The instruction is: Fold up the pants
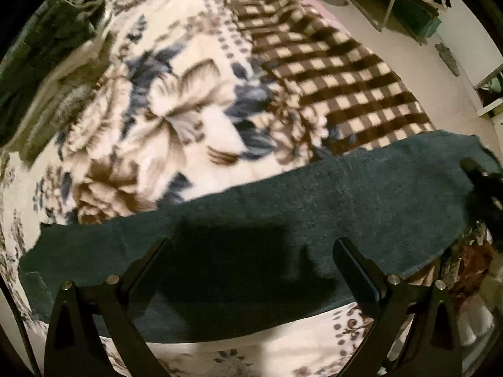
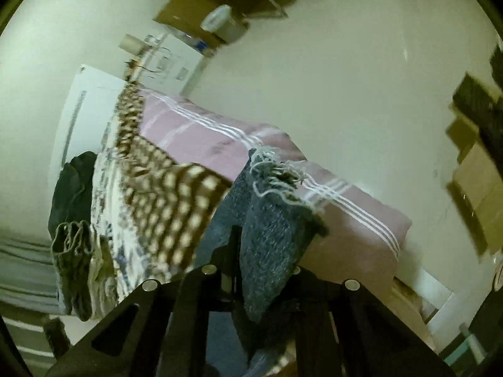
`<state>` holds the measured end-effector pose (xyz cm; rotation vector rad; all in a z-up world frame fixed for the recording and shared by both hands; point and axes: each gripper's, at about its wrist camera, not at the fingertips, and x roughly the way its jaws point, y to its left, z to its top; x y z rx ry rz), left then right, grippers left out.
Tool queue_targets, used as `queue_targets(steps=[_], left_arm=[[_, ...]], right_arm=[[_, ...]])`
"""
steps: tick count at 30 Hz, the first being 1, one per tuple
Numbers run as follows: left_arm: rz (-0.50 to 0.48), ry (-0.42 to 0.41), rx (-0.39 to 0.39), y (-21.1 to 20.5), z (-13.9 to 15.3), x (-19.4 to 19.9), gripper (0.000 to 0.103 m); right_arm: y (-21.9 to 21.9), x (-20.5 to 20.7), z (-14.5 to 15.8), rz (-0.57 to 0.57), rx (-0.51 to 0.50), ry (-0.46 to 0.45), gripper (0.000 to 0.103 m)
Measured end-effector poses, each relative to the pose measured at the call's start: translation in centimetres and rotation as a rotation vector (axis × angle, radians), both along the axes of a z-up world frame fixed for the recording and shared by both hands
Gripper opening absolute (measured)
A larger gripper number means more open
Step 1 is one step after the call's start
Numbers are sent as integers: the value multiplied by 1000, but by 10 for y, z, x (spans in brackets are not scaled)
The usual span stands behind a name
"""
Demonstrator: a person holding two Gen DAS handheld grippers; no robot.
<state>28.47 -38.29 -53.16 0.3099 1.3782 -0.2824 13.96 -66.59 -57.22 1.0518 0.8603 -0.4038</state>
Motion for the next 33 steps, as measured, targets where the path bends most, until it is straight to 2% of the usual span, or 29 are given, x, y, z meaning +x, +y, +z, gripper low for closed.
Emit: queue_targets(steps=[6, 10, 14, 19, 21, 22, 23, 25, 28, 30, 33], left_arm=[[3, -67, -12, 26, 20, -1, 103], [36, -60, -26, 51, 23, -1, 103], [79, -39, -35, 76, 25, -3, 103], [95, -42, -30, 94, 23, -2, 103], [102, -40, -26, 98, 21, 1, 103], [107, -37, -26, 99, 20, 2, 103], [112, -34, -27, 101, 19, 3, 103], [123, -30, -27, 102, 17, 6, 103], [126, -30, -23, 103, 15, 8, 103], [124, -28, -19, 103, 14, 10, 103], [131, -21, -19, 105, 12, 12, 103]], right_arm=[[46, 5, 63, 106, -117, -52, 12], [82, 14, 87, 200, -218, -16, 12], [100, 18, 75, 227, -298, 75, 13], [118, 37, 59, 281, -486, 200, 16], [131, 50, 57, 317, -584, 250, 33], [140, 56, 55, 338, -643, 274, 44], [149, 63, 53, 361, -720, 301, 46], [174, 74, 46, 463, -847, 324, 46], [199, 85, 32, 584, -941, 350, 45], [212, 89, 21, 641, -1010, 371, 34], [229, 92, 3, 767, -1107, 406, 31]])
